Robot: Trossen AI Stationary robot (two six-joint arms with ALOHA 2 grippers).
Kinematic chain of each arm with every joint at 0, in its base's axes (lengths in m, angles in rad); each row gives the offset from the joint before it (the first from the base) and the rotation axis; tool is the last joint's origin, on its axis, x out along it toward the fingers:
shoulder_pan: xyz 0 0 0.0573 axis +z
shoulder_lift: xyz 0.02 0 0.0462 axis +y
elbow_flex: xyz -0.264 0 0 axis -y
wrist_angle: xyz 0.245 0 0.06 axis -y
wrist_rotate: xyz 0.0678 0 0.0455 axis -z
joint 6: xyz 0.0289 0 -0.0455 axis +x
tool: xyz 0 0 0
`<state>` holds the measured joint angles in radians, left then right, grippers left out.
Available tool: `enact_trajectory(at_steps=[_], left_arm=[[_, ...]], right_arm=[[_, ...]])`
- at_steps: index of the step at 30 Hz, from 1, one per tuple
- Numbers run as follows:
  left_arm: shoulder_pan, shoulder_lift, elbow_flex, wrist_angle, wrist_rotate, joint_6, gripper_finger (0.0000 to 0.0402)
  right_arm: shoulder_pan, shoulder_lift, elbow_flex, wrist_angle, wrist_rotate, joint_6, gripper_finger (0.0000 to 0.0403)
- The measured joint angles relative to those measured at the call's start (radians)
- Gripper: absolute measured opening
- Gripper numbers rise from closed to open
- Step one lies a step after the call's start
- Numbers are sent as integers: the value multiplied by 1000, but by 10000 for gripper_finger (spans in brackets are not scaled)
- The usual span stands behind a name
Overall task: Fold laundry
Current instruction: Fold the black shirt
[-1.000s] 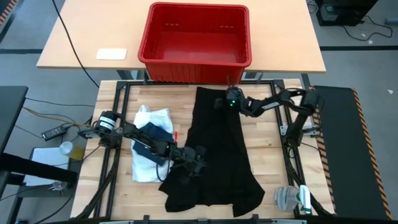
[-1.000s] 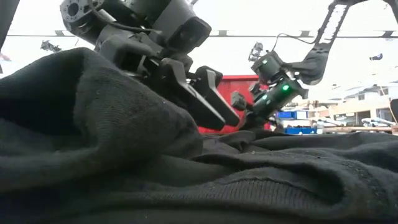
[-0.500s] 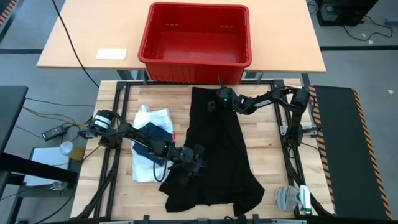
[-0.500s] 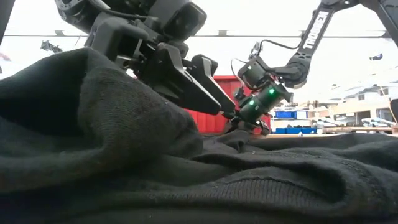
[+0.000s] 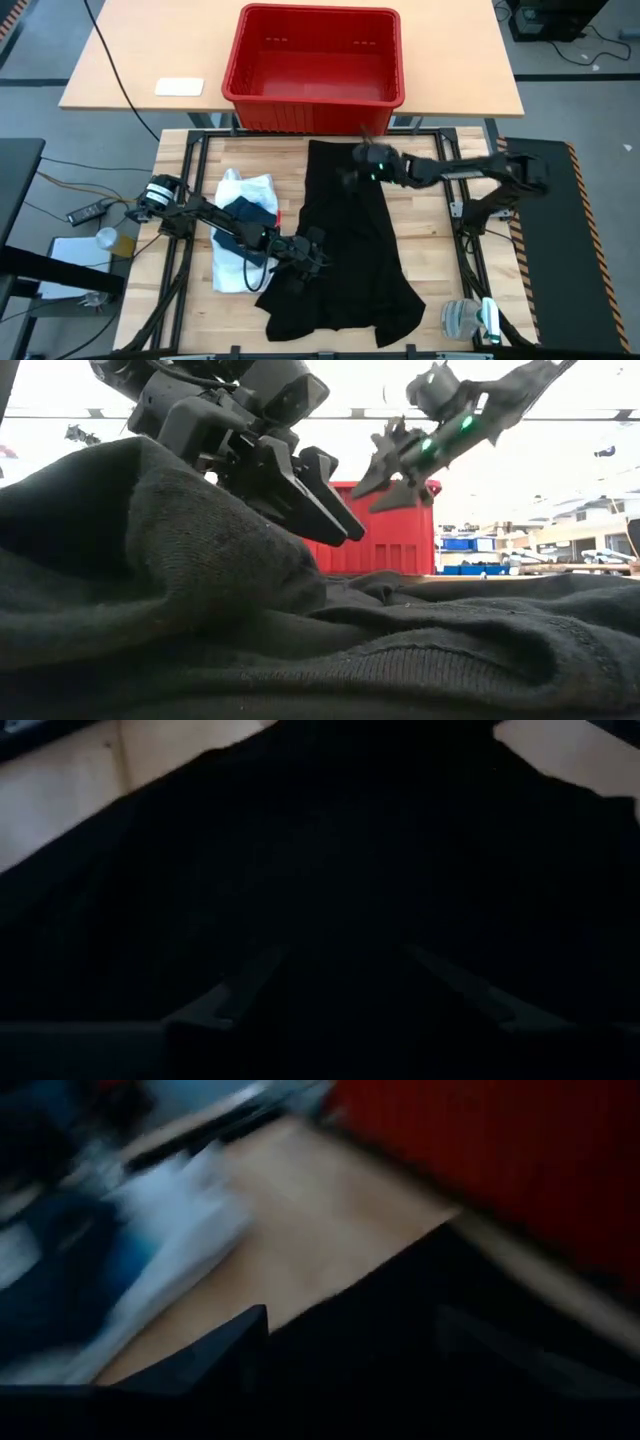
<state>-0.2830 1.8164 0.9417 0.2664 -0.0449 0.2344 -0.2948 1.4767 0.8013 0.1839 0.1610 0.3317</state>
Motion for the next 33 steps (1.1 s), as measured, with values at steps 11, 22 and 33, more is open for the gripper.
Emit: enact_trajectory(at_steps=[11,22,33], left_arm=[[-12,-158,17,-304,-32,-39,194],[-160,-297,88,-504,-104,-221,194],[-194,-294,88,-451,-157,-279,194]], right_arm=[[472,-139,-1,-361,0,175,268],[849,-85,1,-504,163,452,254],[1068,24,129,-605,86,653,237]])
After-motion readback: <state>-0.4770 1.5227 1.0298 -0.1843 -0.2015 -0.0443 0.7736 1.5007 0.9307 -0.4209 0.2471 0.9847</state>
